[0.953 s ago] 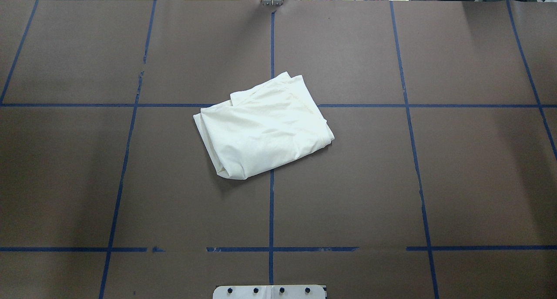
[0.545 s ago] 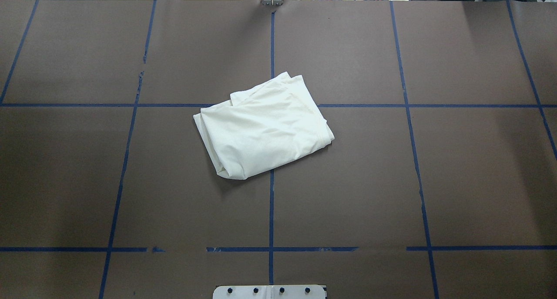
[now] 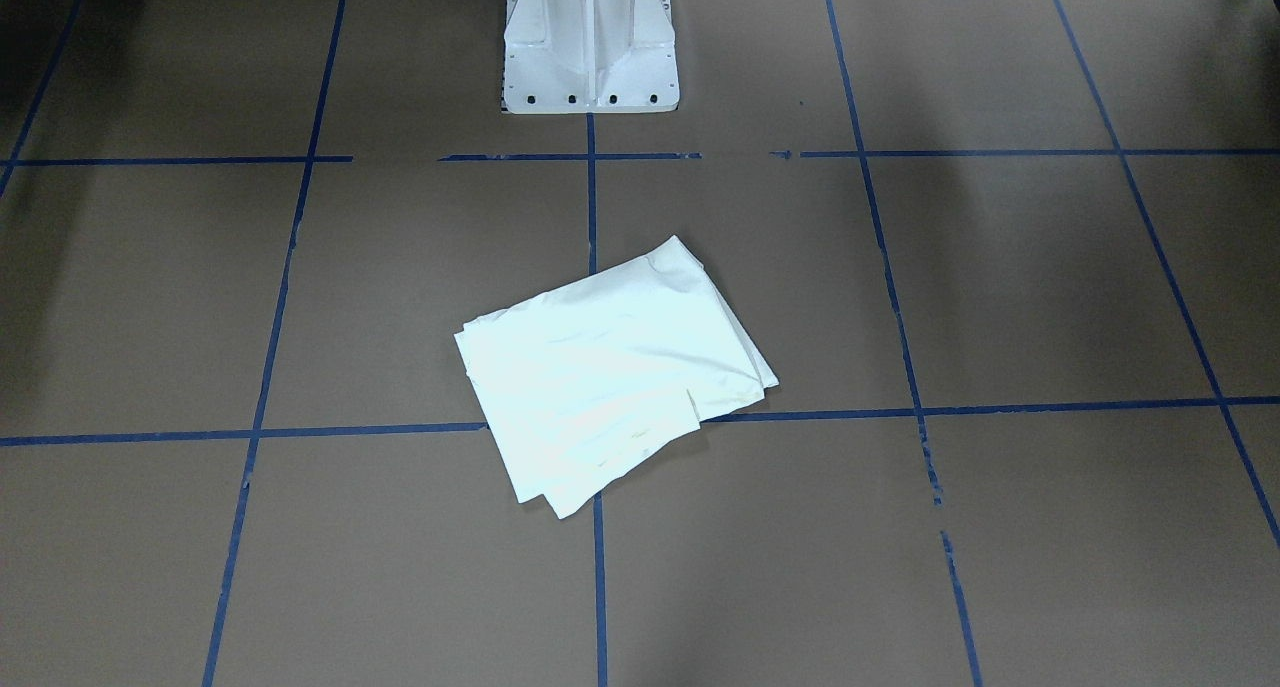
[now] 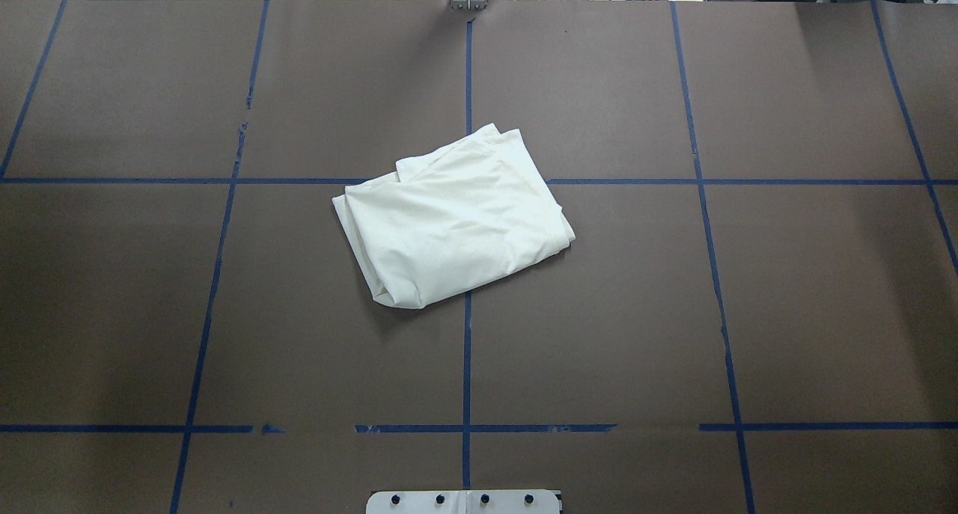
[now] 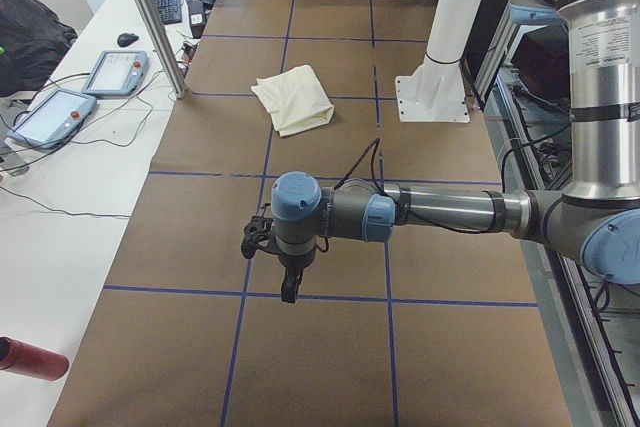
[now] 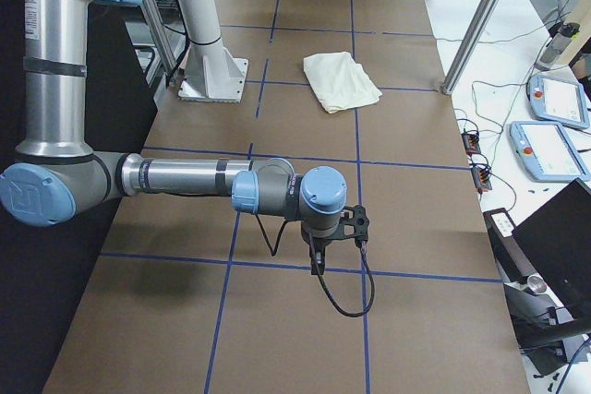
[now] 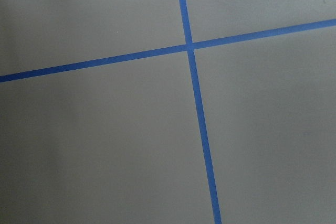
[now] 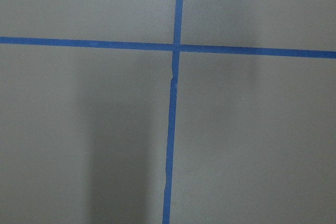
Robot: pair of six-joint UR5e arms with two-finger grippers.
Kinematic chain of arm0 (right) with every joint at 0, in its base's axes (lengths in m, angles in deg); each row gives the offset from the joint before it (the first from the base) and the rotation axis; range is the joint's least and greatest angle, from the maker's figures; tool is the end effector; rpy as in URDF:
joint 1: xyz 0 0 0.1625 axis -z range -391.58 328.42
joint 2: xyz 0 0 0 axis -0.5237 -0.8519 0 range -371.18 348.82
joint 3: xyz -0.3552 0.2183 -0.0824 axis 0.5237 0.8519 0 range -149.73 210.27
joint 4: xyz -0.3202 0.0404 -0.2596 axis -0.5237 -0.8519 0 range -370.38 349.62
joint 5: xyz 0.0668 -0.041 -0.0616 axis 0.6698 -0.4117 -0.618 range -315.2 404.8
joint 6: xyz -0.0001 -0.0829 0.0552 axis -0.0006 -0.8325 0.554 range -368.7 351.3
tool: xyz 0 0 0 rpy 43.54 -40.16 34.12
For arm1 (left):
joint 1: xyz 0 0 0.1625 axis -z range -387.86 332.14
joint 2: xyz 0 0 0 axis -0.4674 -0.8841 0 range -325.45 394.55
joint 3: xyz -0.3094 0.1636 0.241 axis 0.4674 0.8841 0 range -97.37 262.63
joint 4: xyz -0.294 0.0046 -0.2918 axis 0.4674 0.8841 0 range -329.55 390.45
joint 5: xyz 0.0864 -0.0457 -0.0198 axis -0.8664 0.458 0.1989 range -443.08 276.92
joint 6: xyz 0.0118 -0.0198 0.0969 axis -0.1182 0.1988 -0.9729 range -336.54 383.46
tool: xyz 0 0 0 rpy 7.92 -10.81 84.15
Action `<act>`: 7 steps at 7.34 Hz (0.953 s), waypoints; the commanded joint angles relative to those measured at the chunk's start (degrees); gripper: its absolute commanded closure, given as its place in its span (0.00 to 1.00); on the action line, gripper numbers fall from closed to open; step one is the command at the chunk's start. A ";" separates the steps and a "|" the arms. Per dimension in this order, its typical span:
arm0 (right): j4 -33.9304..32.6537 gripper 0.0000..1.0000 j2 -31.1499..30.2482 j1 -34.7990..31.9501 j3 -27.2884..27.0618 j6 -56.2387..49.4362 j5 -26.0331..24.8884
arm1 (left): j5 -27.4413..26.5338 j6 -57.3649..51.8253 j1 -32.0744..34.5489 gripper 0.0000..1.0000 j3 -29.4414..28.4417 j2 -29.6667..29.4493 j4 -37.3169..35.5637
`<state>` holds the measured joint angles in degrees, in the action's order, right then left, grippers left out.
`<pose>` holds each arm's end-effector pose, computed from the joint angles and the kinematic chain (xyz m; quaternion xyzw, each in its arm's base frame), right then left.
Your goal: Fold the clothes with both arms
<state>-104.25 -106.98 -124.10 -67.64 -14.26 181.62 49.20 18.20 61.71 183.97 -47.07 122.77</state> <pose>0.0802 -0.4433 0.6420 0.0139 -0.3973 -0.0183 0.9174 -0.0631 -0.4363 0.6268 0.0581 0.3581 0.0628 0.9298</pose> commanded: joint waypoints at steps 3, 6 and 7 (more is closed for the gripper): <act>0.00 0.00 -0.09 -0.38 0.17 -0.07 -0.06 | 0.00 -0.01 -0.01 0.00 0.00 0.06 -0.04; 0.27 0.00 -0.79 -0.56 1.67 -0.16 -0.15 | 0.00 -0.01 -0.01 0.00 -0.18 -0.03 -0.04; 0.27 0.00 -0.88 -0.56 1.67 -0.16 -0.15 | 0.00 -0.01 -0.01 0.00 -0.26 -0.03 -0.04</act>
<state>-104.02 -107.69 -124.63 -66.11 -14.41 181.47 49.20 18.19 61.70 183.77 -47.06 122.75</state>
